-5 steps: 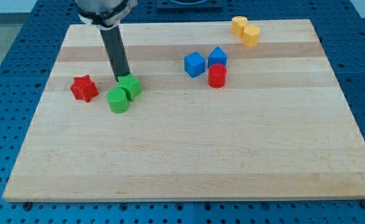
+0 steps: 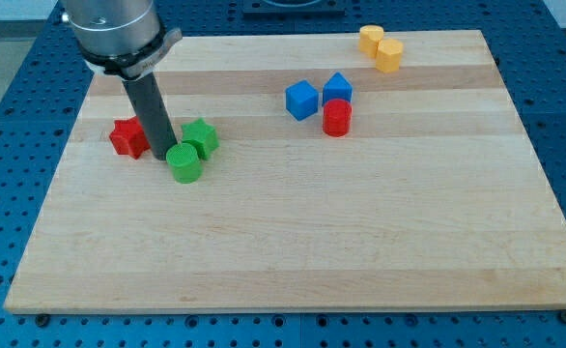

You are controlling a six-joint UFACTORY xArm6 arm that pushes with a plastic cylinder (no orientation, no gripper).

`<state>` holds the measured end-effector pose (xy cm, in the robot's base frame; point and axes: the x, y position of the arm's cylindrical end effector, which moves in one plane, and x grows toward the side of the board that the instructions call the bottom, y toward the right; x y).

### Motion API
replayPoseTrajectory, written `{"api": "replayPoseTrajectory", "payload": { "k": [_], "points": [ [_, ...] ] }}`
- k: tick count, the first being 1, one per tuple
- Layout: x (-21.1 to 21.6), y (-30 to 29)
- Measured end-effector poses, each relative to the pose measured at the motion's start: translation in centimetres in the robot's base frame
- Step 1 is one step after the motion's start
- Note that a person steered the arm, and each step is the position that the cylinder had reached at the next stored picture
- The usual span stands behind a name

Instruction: Separate the green circle from the green star

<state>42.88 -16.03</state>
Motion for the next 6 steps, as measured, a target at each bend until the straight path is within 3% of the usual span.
{"api": "replayPoseTrajectory", "payload": {
  "k": [4,6],
  "points": [
    [-4.2,2.1],
    [-4.2,5.2]
  ]
}}
